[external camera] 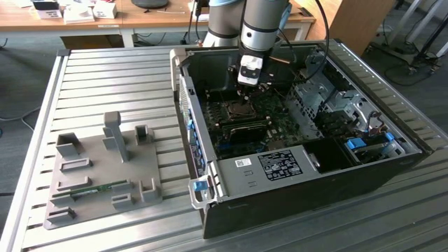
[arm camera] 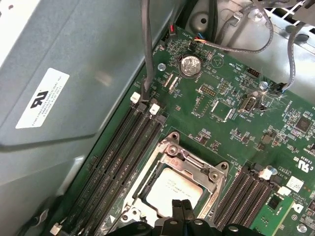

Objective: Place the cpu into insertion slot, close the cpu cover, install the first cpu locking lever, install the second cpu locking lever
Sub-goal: 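Close the cpu cover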

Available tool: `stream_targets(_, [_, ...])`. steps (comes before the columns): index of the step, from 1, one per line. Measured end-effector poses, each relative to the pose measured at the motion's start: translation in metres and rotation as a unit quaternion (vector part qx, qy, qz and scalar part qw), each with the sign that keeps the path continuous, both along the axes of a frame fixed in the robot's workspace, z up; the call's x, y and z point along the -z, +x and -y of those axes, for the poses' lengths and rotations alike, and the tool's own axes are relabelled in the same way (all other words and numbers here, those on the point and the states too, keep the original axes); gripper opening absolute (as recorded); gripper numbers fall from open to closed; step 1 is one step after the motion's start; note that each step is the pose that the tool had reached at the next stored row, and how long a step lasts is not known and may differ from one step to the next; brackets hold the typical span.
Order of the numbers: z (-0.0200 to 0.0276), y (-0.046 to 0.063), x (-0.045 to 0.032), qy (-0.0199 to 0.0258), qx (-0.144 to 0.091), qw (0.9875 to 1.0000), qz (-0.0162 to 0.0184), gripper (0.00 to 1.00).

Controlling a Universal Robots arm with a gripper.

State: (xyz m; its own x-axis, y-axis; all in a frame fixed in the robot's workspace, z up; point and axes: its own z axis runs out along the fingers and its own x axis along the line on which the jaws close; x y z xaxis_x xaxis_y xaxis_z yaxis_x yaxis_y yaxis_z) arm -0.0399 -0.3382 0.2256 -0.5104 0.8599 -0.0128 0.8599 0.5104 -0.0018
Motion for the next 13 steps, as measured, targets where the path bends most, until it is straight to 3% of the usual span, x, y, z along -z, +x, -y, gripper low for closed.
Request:
stream_targets(5, [0.0000,0.0000,0.0000,0.0000,-0.007,1.0000,0.0000,0.11])
stream_targets(13, [0.0000,0.0000,0.0000,0.0000,-0.048,0.9989,0.0000,0.11])
